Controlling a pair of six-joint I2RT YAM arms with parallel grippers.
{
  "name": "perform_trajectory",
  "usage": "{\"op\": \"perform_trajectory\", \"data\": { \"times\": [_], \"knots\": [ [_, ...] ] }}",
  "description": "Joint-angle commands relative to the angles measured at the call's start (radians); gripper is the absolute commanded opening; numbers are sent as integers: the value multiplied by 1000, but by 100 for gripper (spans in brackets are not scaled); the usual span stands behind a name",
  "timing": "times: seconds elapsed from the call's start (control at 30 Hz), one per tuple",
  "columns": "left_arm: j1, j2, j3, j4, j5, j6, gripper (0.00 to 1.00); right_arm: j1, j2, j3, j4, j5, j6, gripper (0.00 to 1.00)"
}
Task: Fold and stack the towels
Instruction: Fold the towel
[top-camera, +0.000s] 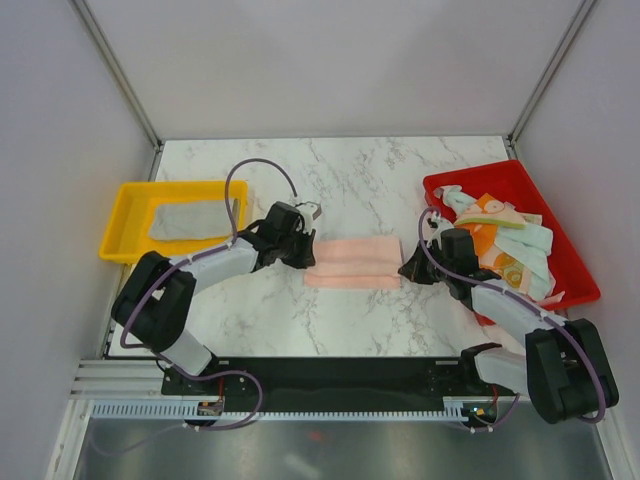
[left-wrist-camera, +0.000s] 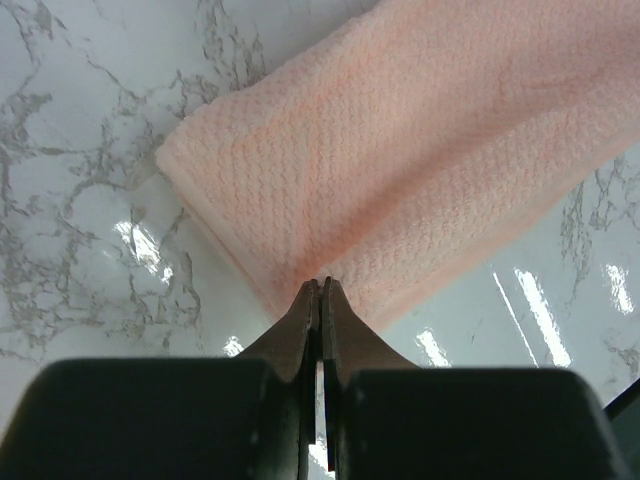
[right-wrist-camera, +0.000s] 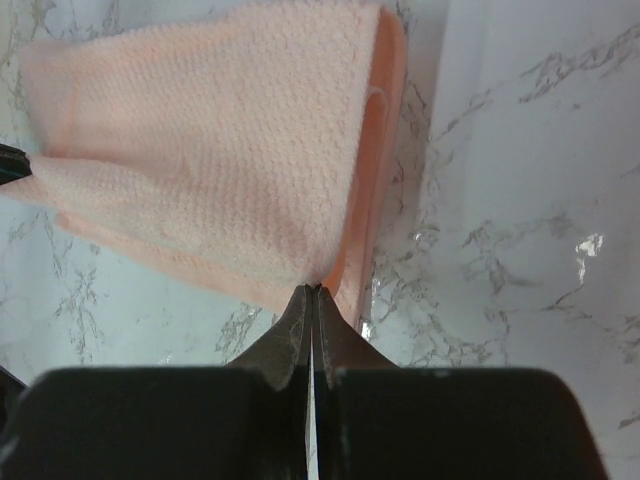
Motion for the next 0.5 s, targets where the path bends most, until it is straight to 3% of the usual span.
{"op": "perform_trajectory", "data": {
  "times": [0.0, 0.33, 0.47],
  "knots": [
    [-24, -52, -40, 45, -56, -48, 2, 7, -41, -37, 23, 11, 43, 0],
    [-63, -96, -129, 98, -92, -82, 2, 26, -45, -94, 61, -1, 91, 0],
    [-63, -124, -79, 56, -103, -80, 2, 27, -87, -16, 8, 17, 62, 0]
  ]
}}
